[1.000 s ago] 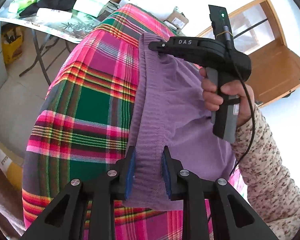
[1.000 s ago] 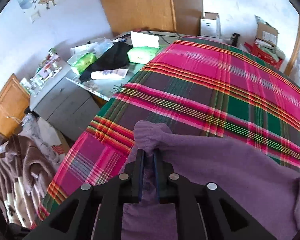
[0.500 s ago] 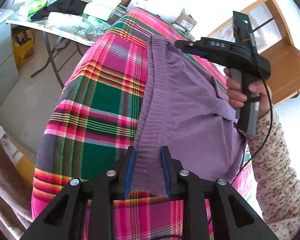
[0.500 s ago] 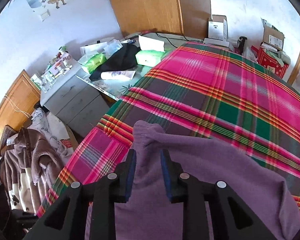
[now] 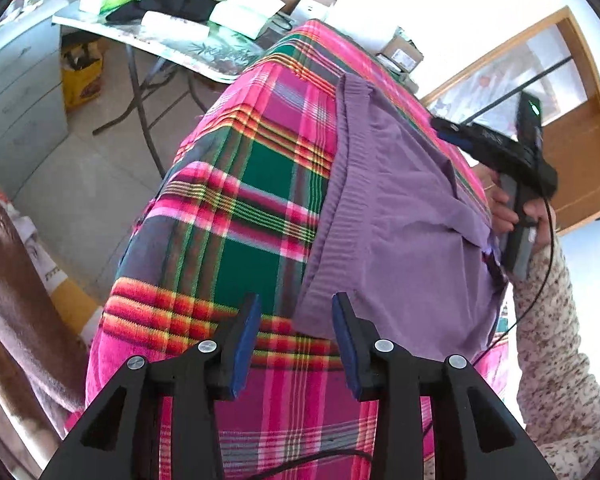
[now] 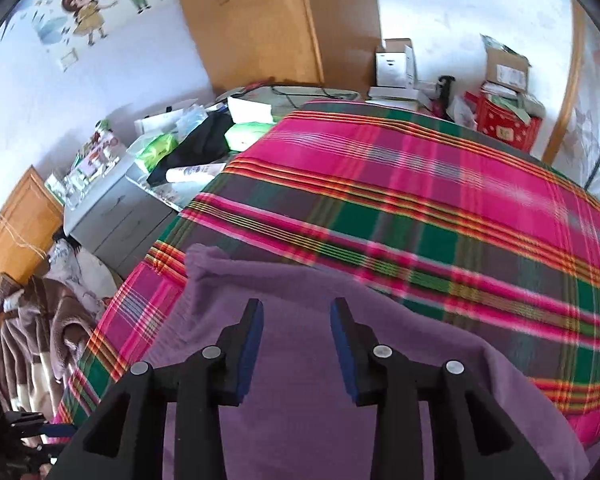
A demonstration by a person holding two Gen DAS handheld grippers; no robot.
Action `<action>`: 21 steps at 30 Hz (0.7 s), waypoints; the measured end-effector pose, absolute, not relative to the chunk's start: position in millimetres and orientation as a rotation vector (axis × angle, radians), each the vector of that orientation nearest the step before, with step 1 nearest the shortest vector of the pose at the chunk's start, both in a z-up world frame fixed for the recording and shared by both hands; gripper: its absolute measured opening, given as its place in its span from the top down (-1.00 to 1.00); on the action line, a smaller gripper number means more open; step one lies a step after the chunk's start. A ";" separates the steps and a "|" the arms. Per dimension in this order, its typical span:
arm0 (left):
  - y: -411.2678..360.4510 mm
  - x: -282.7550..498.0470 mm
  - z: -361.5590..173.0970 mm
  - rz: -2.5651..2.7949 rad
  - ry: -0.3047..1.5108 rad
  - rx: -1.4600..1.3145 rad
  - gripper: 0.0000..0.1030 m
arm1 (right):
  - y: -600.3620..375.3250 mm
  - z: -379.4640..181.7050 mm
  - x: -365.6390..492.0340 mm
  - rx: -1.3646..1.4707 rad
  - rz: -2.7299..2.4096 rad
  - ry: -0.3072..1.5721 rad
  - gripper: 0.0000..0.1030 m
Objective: Fold clothes
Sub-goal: 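Lay the sweatpants flat on the bed and open both tools, then pinch and lift a fold of purple fabric with the right tool, then release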
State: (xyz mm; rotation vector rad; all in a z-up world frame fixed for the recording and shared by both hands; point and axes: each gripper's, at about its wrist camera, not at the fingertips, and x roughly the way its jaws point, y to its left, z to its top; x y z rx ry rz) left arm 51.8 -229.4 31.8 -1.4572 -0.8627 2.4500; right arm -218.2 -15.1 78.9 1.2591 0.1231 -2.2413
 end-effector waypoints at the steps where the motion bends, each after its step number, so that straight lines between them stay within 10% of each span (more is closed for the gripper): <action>1: -229.5 52.4 32.7 2.449 -0.867 -1.453 0.25 | -4.1 82.2 -213.0 1.252 -2.255 0.109 0.30; 21: -153.5 36.2 48.4 2.398 -0.660 -1.387 0.25 | 292.5 104.0 -45.7 1.212 -2.826 -0.305 0.19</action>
